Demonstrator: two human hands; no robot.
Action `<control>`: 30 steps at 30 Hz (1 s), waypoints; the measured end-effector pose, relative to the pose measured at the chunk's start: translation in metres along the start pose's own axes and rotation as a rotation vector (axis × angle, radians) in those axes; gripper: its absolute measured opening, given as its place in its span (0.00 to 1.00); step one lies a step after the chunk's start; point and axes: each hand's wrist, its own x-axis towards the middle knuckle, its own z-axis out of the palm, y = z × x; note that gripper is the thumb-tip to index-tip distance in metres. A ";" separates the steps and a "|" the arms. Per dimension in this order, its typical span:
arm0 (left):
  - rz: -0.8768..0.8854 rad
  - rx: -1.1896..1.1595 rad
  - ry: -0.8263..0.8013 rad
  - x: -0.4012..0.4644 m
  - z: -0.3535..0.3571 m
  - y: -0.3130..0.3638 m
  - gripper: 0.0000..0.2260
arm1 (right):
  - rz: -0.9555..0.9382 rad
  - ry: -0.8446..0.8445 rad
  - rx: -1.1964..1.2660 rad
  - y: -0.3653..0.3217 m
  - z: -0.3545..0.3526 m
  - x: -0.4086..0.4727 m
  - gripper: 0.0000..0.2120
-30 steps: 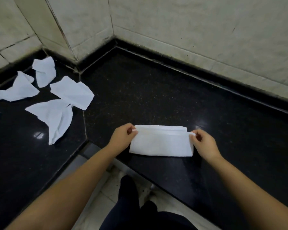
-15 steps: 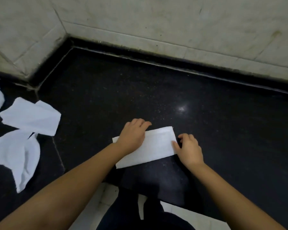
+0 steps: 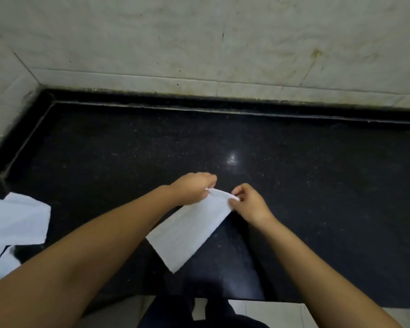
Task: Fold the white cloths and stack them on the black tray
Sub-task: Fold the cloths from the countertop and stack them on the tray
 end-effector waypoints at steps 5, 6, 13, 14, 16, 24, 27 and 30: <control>-0.090 -0.457 0.448 -0.039 -0.065 -0.017 0.15 | -0.223 0.013 0.197 -0.068 -0.030 0.018 0.06; -0.092 -0.469 0.528 -0.048 -0.078 -0.017 0.11 | -0.282 0.006 0.225 -0.082 -0.037 0.016 0.06; -0.096 -0.635 0.703 -0.096 -0.076 0.002 0.02 | -0.643 0.030 0.011 -0.092 -0.060 -0.022 0.11; -0.095 -0.624 0.669 -0.100 -0.061 0.004 0.02 | -0.651 0.002 -0.036 -0.078 -0.057 -0.027 0.12; -0.075 -0.571 0.584 -0.105 -0.023 0.006 0.03 | -0.682 -0.062 -0.166 -0.043 -0.049 -0.035 0.12; -0.140 -0.575 0.159 -0.126 0.094 0.014 0.03 | -0.484 -0.536 -0.248 0.069 -0.013 -0.062 0.13; -0.185 -0.649 0.192 -0.114 0.082 0.004 0.02 | -0.361 -0.499 -0.029 0.059 -0.016 -0.051 0.10; -0.243 -0.697 0.266 -0.090 0.059 -0.006 0.03 | -0.238 -0.339 0.163 0.036 -0.019 -0.024 0.08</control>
